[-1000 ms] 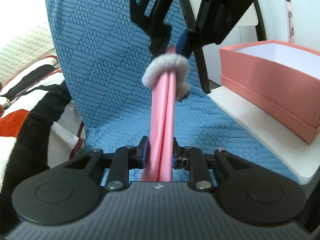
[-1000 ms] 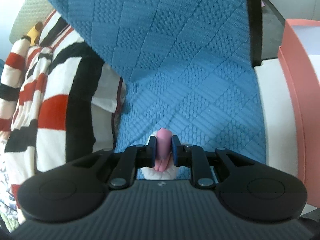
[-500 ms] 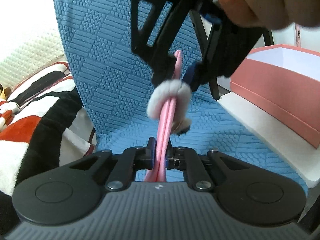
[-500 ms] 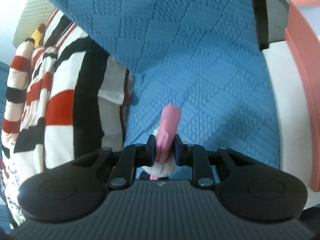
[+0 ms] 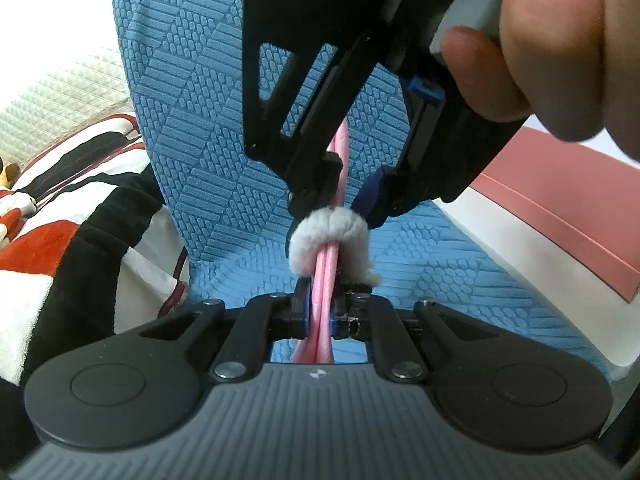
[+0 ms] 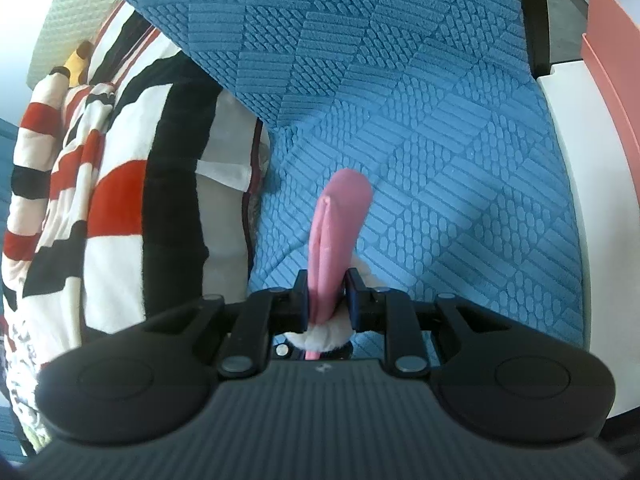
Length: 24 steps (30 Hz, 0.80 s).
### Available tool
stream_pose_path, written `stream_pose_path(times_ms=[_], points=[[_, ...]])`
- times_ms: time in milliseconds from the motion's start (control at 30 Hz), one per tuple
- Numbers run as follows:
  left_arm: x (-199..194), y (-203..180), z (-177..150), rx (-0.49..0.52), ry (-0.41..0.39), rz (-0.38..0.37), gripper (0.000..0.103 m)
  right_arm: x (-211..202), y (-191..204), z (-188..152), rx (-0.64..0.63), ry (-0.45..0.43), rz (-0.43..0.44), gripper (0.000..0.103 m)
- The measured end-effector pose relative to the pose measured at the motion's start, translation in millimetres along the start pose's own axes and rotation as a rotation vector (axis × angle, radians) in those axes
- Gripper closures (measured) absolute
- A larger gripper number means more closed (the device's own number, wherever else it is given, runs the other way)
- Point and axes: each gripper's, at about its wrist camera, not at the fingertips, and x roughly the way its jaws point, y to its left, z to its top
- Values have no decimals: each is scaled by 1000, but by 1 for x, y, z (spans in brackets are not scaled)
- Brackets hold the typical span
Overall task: Fold shopping bag
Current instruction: 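Slide the ring down the folded bag with right tool while left tool holds it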
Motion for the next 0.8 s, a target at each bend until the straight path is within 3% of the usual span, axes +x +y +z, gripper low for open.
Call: stream_pose_path(times_ms=[267,467,700,800], points=[[0,-2,0,3,-1,-10,92,0,-3,3,-11,19,0,83],[0,5,2,-66,-4,-77,81,-8,-8,10,-7,-14,-12,88],[4,-2,0,-35,28,-82,76,-21,-20,28,24,-65,-16,88],[6,2,-1,-62,45,-83,86,-19,-25,26,36,-68,-20,88]])
